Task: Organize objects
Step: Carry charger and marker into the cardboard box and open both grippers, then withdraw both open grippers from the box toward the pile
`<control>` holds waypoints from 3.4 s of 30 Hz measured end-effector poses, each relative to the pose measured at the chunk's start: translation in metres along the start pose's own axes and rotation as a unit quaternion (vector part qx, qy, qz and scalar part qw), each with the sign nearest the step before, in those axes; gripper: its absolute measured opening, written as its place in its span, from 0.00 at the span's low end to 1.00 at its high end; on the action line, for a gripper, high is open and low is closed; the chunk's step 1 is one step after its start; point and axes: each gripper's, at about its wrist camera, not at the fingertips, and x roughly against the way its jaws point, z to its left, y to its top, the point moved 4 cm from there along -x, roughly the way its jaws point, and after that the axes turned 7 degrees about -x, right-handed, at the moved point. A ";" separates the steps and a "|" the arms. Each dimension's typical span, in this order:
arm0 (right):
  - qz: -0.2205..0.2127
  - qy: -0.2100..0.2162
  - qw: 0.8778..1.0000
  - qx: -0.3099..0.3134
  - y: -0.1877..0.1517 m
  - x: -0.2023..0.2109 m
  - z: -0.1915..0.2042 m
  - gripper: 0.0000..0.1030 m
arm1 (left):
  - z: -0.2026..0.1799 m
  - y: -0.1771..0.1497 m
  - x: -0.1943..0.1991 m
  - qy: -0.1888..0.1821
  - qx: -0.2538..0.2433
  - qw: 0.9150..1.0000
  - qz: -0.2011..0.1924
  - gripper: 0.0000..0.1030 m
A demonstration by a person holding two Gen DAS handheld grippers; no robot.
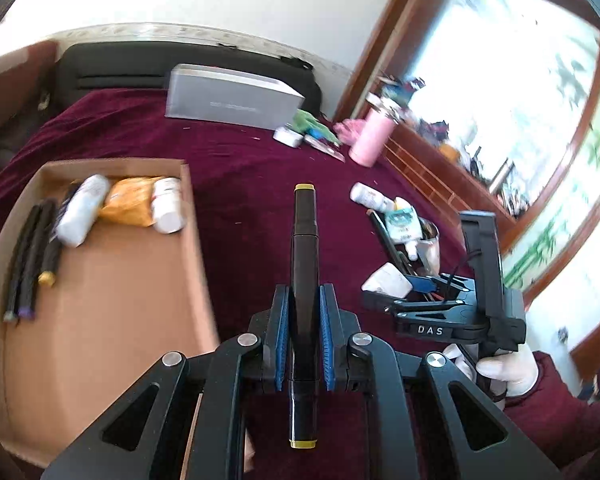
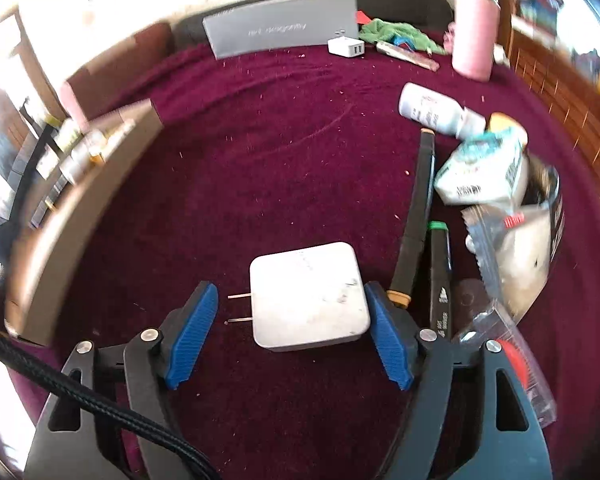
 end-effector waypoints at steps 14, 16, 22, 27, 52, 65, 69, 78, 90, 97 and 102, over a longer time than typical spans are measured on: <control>-0.025 0.084 0.995 -0.046 0.033 0.039 0.031 0.64 | 0.095 -0.021 0.053 0.050 0.086 0.995 -0.028 0.11; -0.023 0.109 0.993 -0.034 0.043 0.042 0.054 0.65 | 0.107 -0.021 0.049 0.060 0.094 0.994 -0.015 0.11; 0.018 0.190 0.982 -0.010 0.067 0.025 0.131 0.65 | 0.140 -0.013 0.026 0.073 0.118 0.990 0.026 0.11; 0.045 0.189 0.981 0.021 0.079 -0.009 0.181 0.65 | 0.151 -0.004 0.002 0.082 0.122 0.987 0.057 0.11; -0.014 0.170 0.985 -0.001 0.092 -0.023 0.182 0.65 | 0.156 -0.003 0.026 0.054 0.194 0.978 -0.053 0.28; -0.212 0.052 0.975 -0.036 0.074 0.025 0.091 0.77 | 0.132 -0.002 -0.015 0.094 0.188 0.977 -0.032 0.32; -0.188 0.061 0.978 -0.068 0.075 0.011 0.072 0.77 | 0.134 -0.010 -0.025 0.093 0.213 0.973 -0.011 0.32; -0.194 0.064 0.977 -0.055 0.069 0.016 0.076 0.77 | 0.119 -0.015 -0.021 0.068 0.220 0.972 -0.038 0.35; -0.189 0.023 0.980 -0.054 0.065 0.007 0.072 0.77 | 0.057 -0.007 0.050 0.025 0.175 0.978 -0.115 0.40; -0.219 0.070 0.964 -0.131 0.050 0.076 0.021 0.77 | 0.047 -0.011 0.061 0.004 0.163 0.980 -0.116 0.46; -0.294 -0.048 0.946 -0.133 0.026 0.138 -0.036 0.77 | 0.042 -0.018 0.052 -0.019 0.169 0.980 -0.107 0.46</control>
